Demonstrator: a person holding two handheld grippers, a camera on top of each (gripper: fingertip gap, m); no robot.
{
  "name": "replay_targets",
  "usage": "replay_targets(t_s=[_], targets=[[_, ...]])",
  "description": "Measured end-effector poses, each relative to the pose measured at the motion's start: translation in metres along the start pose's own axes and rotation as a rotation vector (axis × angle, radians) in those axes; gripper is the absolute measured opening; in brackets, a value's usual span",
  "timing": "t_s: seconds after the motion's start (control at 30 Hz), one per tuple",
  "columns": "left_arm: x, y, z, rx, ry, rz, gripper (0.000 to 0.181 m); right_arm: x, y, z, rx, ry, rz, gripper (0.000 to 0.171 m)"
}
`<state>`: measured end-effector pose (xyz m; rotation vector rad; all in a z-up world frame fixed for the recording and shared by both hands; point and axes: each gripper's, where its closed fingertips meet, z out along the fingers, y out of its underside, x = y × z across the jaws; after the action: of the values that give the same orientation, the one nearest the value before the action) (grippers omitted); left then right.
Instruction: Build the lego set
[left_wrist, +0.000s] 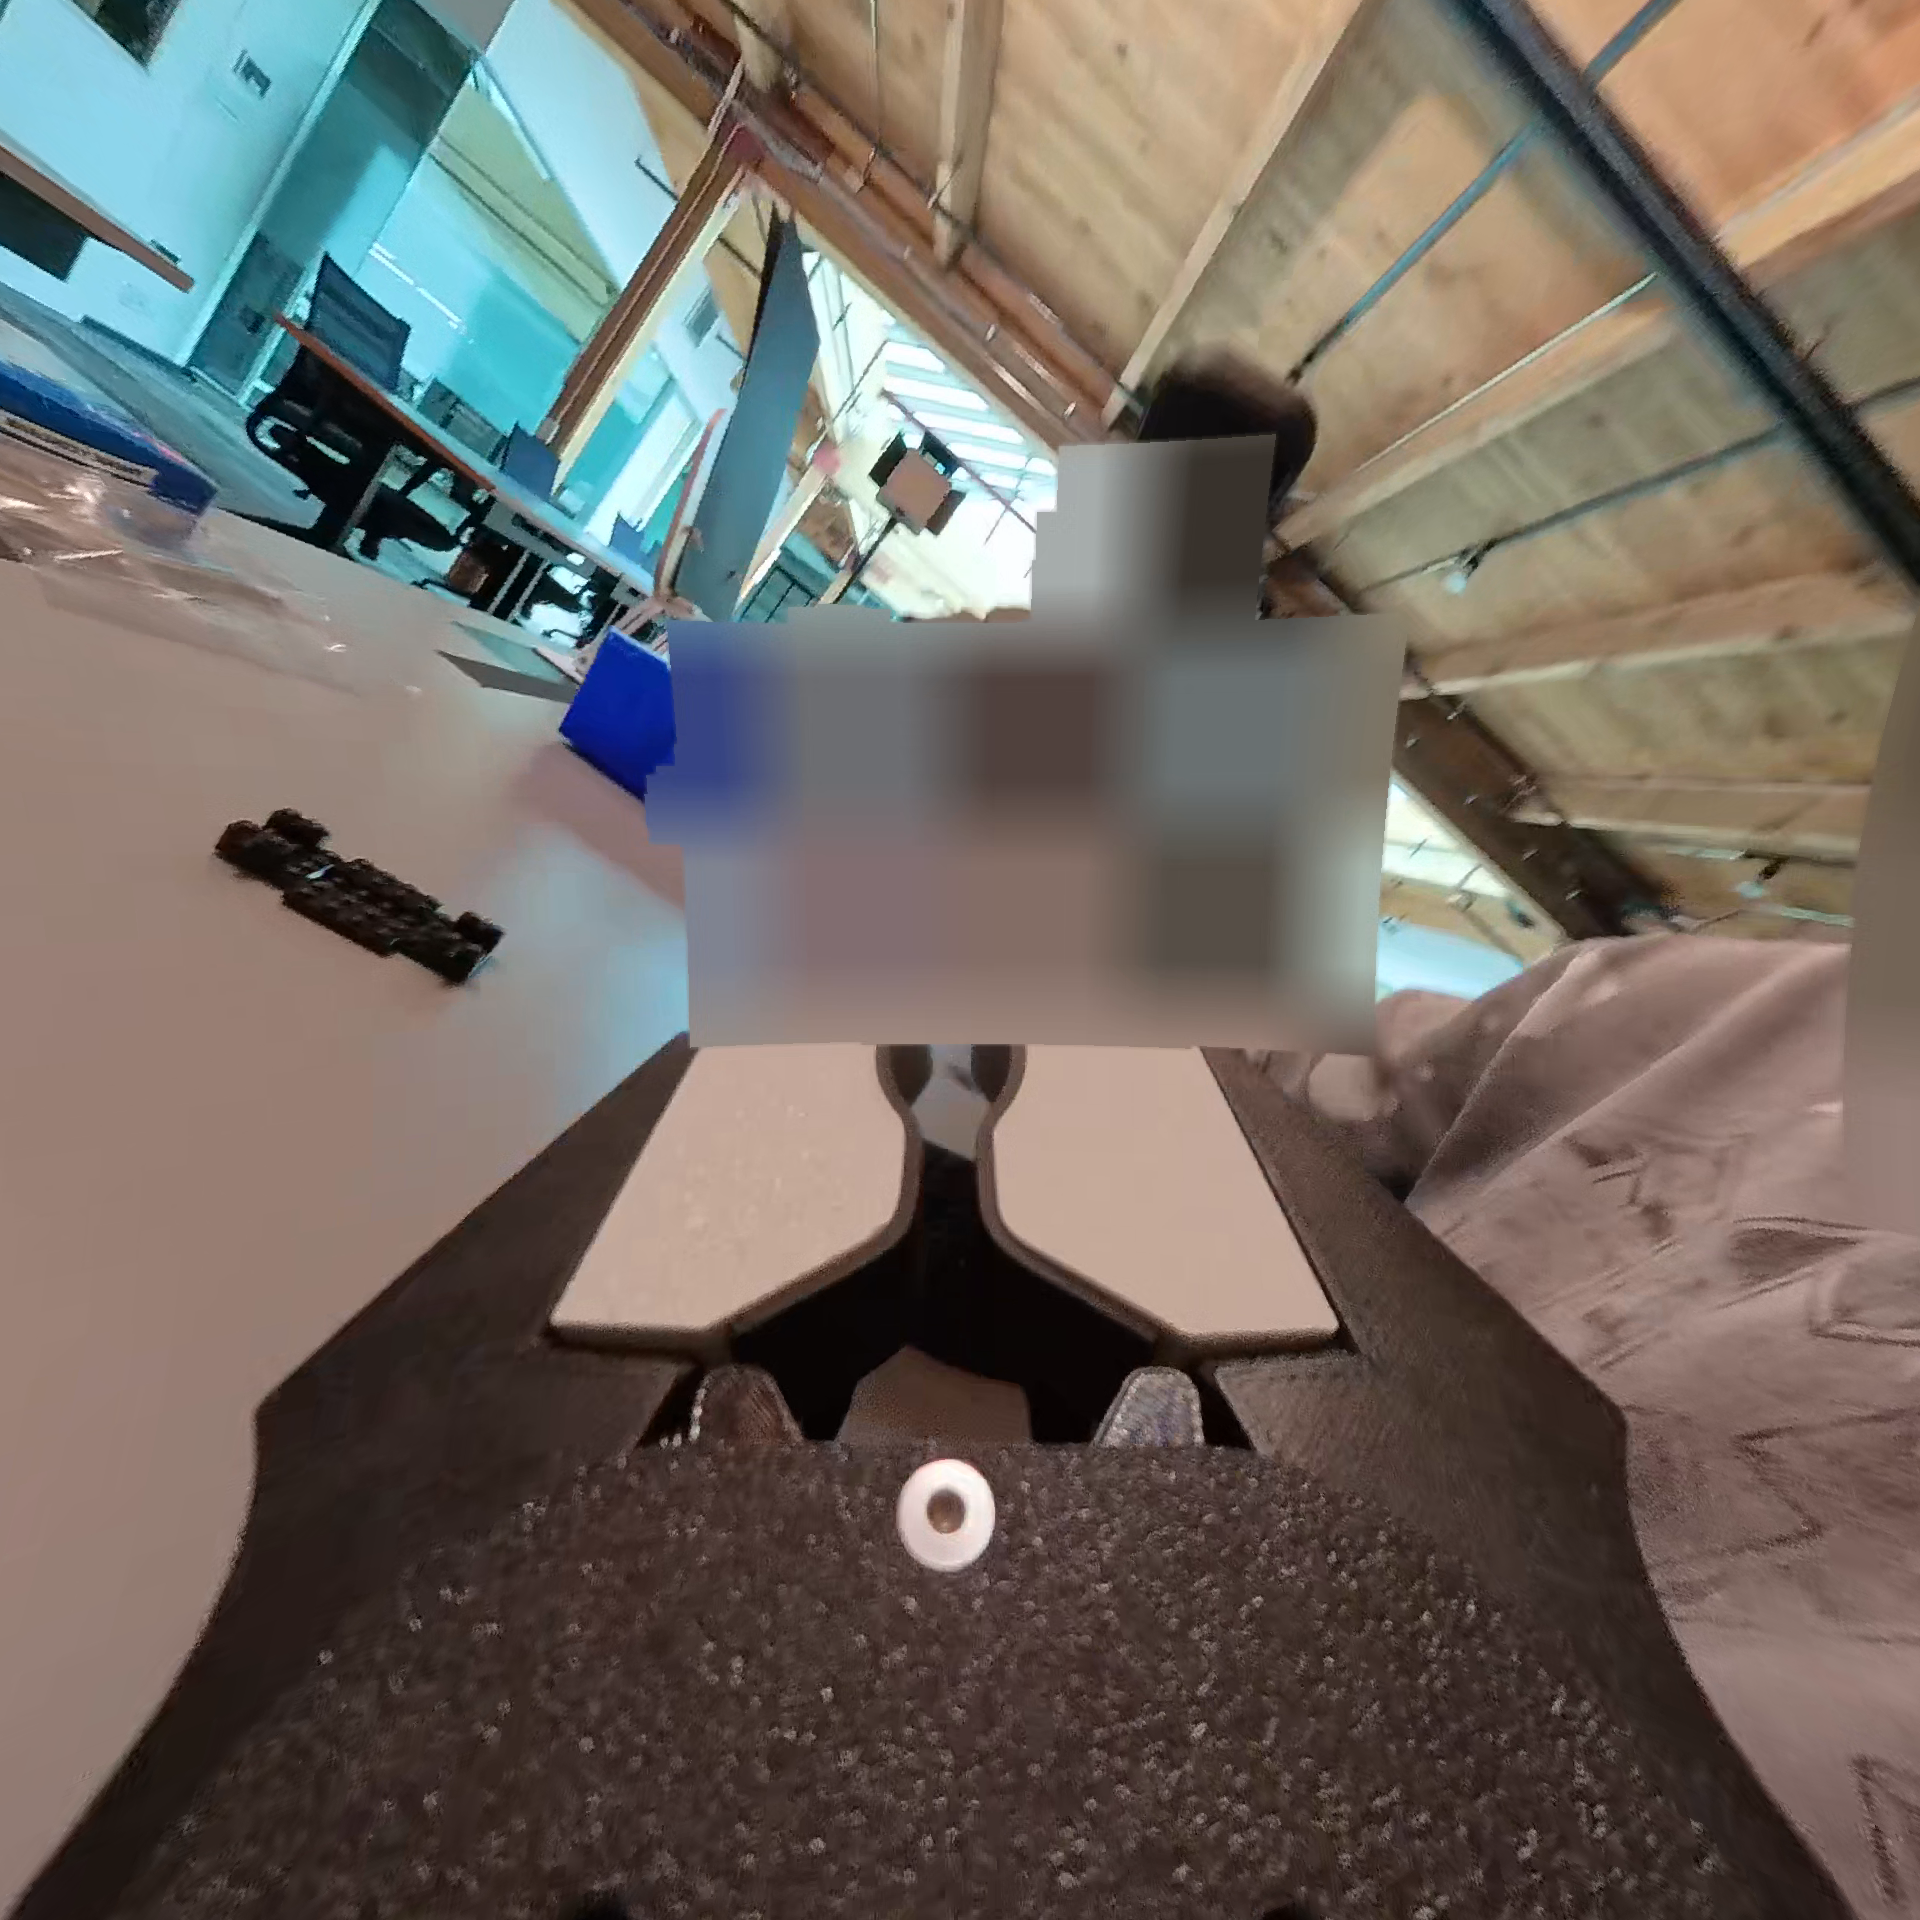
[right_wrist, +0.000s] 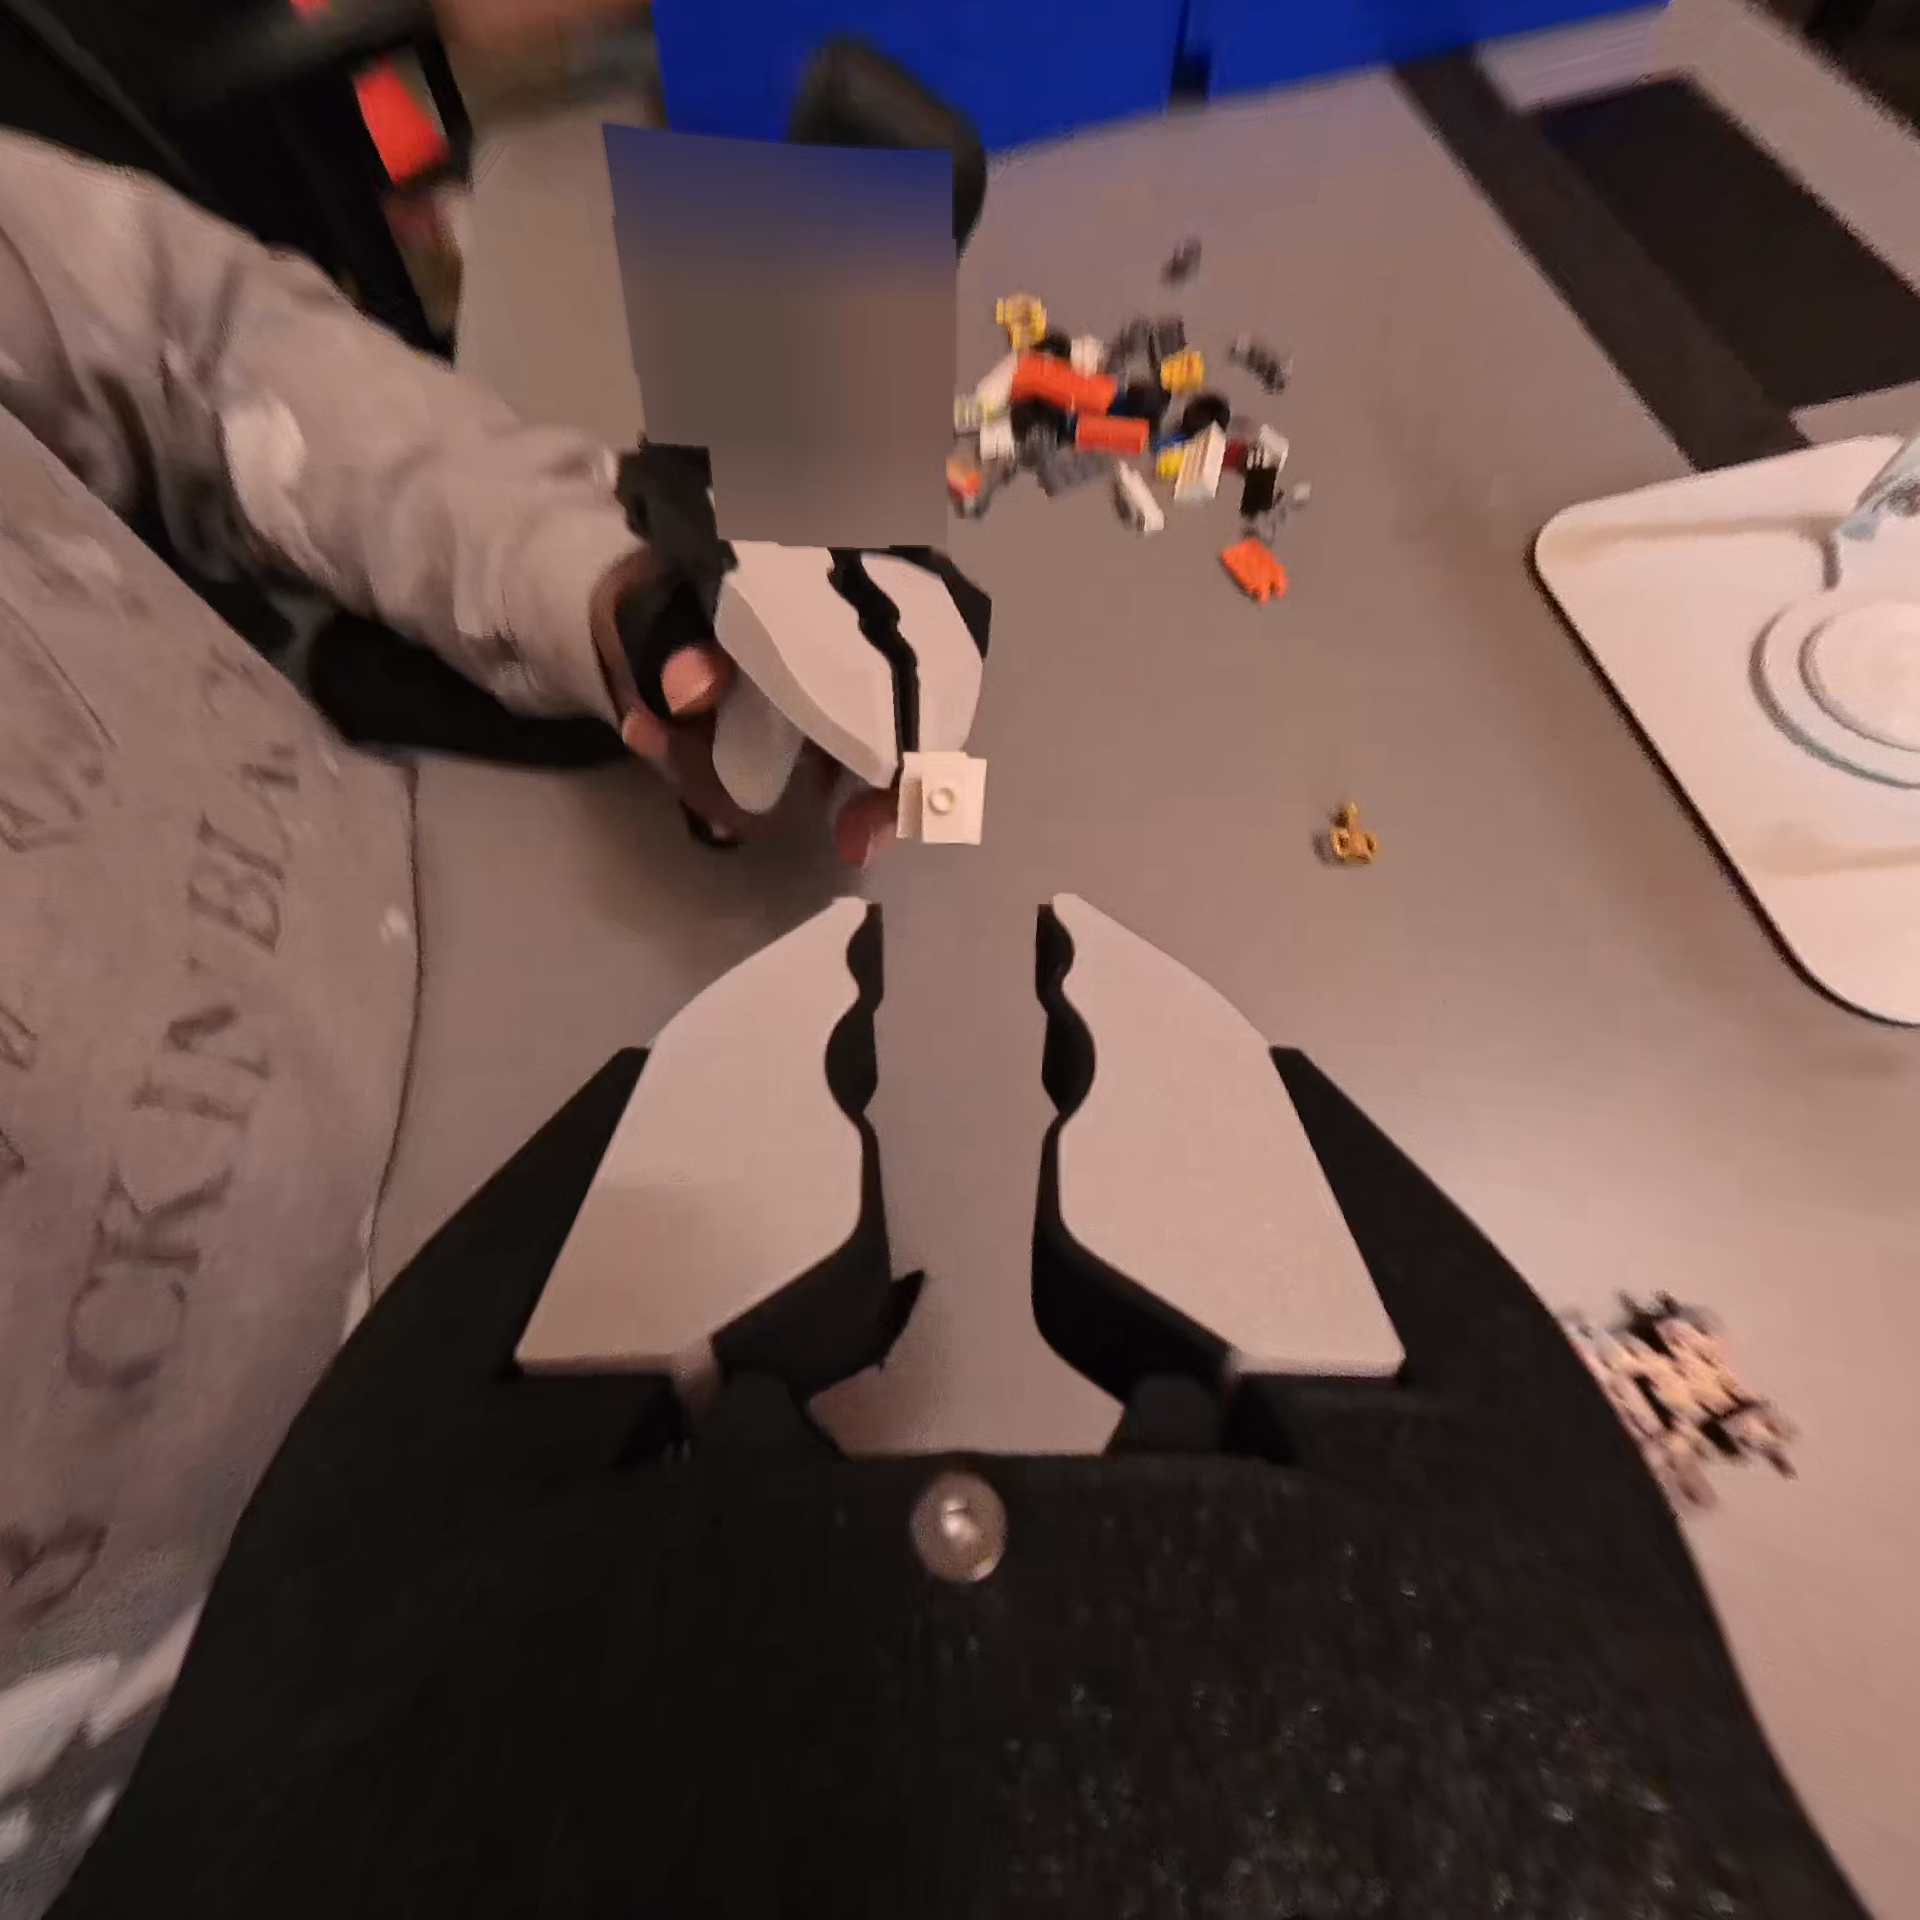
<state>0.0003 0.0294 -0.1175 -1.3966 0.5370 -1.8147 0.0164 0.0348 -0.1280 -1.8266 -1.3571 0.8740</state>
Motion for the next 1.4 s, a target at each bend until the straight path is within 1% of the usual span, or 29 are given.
replay_targets(t_s=[0.1,0.2,0.37,0.47,0.63,1.13,1.3,1.4], targets=[[0.000,-0.005,-0.003,0.046,0.036,-0.050,0.002,-0.002,-0.008,0.010,0.139,0.050,-0.013,0.031],[0.001,-0.008,-0.004,0.069,0.052,-0.060,0.002,0.001,-0.019,0.014,0.208,0.078,-0.012,0.031],[0.003,-0.010,-0.005,0.084,0.061,-0.034,0.001,0.002,-0.023,0.018,0.198,0.059,-0.015,0.027],[0.002,-0.011,-0.005,0.087,0.047,-0.012,0.001,0.001,-0.027,0.017,0.217,0.061,-0.028,0.020],[0.002,-0.008,-0.004,0.058,0.006,0.082,0.001,0.001,-0.027,0.015,0.217,0.065,-0.014,0.010],[0.005,-0.007,-0.002,0.020,-0.117,0.399,0.001,-0.003,-0.028,0.012,0.244,0.089,0.015,0.008],[0.005,-0.005,-0.002,0.013,-0.110,0.385,0.001,-0.003,-0.027,0.012,0.250,0.089,-0.004,0.008],[0.007,-0.005,-0.002,0.012,-0.084,0.343,0.001,-0.004,-0.027,0.011,0.248,0.086,-0.040,0.008]])
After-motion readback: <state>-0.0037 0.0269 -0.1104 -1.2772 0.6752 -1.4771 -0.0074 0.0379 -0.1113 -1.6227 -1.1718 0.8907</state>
